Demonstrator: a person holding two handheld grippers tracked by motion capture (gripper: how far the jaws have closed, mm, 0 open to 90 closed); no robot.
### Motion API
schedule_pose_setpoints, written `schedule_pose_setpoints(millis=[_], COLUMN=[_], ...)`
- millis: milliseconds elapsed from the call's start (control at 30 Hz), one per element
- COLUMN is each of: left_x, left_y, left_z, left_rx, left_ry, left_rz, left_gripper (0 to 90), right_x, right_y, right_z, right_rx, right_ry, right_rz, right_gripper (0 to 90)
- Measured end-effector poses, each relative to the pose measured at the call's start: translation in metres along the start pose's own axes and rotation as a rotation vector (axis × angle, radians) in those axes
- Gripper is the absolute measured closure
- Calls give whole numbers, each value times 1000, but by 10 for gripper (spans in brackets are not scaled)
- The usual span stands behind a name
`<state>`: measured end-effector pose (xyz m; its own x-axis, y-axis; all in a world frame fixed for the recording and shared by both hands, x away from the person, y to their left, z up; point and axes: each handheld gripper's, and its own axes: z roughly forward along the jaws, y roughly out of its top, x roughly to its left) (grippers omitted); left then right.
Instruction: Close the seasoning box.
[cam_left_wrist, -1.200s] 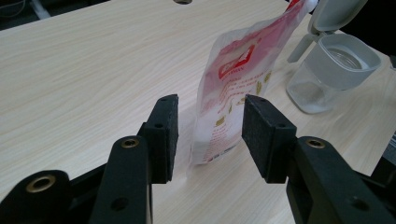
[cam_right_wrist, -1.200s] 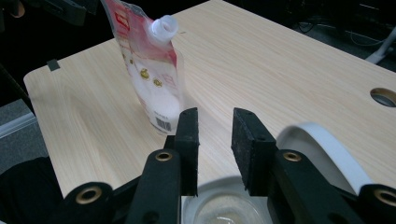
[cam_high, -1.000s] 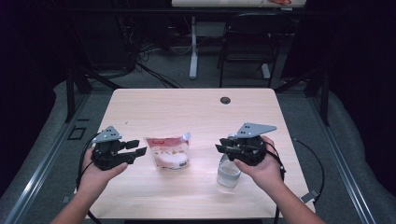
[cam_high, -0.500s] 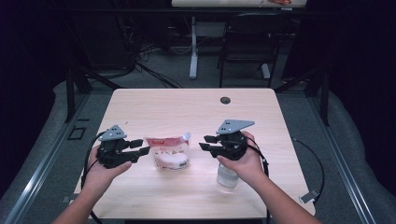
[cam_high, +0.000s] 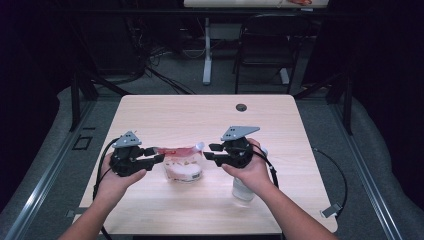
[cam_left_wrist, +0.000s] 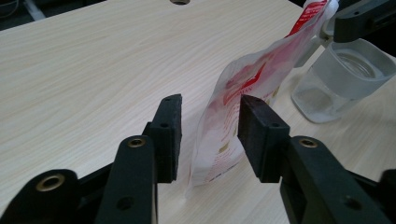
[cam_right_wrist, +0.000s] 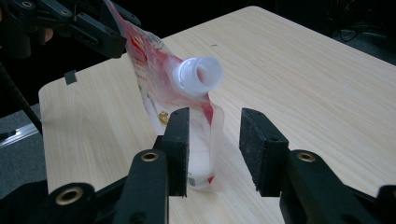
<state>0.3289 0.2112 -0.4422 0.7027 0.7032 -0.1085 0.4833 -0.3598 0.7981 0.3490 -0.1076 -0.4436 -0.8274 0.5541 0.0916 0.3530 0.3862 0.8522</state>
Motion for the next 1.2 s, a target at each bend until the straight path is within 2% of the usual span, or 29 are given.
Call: schedule_pose_setpoints(millis=[100, 167, 467, 733, 1200], left_x=[-1, -1, 0, 1, -5], left_y=[1, 1, 1, 2, 7], left_z=[1, 1, 0, -1, -1], left_rx=[-8, -3, -1, 15, 27], left_ry=[6, -9, -13, -23, -45], left_rz=[11, 25, 36, 39, 45], left_gripper=[652, 703, 769, 827, 874], right_x=[1, 2, 6, 5, 6], right_y=[2, 3, 7, 8, 8], right_z=[6, 9, 14, 14, 5], right_rx=[2, -3, -29, -31, -16], right_ry=[12, 20, 30, 20, 24], right_rz=[-2, 3, 6, 14, 26], right_gripper=[616, 615, 623, 673, 685])
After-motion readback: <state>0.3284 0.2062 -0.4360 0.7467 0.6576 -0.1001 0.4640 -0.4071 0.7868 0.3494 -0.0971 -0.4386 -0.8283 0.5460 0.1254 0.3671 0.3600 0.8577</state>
